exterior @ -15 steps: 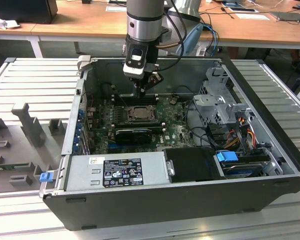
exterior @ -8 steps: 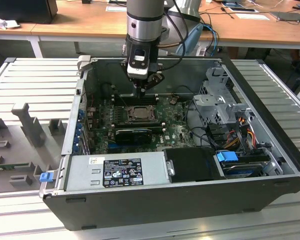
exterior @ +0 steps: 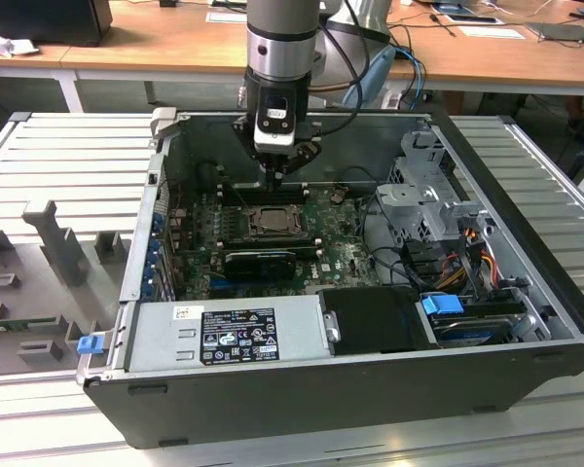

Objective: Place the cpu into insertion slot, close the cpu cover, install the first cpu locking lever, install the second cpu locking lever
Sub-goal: 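Install the first cpu locking lever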

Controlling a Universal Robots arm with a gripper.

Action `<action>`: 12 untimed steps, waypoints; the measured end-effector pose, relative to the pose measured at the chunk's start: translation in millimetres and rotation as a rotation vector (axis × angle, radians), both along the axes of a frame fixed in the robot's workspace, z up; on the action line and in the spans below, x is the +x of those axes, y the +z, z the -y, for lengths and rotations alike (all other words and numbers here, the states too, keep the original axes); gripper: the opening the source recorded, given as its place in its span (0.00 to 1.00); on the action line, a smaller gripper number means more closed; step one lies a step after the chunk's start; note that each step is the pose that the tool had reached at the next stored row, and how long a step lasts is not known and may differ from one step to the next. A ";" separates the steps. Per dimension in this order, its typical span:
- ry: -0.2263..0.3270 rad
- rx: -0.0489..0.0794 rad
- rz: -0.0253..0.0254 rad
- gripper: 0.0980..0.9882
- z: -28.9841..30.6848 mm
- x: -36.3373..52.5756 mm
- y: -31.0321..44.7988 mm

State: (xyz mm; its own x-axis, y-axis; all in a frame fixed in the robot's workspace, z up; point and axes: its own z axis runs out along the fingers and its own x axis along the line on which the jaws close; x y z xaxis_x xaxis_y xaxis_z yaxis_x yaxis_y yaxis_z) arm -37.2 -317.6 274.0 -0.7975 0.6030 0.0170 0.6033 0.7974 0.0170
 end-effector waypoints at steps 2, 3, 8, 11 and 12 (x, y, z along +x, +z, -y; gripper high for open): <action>0.016 0.000 0.0000 0.01 0.0 0.0 0.0; 0.030 0.000 0.0000 0.01 0.0 0.0 0.0; 0.091 0.000 0.0000 0.01 0.0 0.0 0.0; 0.164 0.000 0.0000 0.01 0.0 0.0 0.0; 0.176 0.000 0.0000 0.01 0.0 0.0 0.0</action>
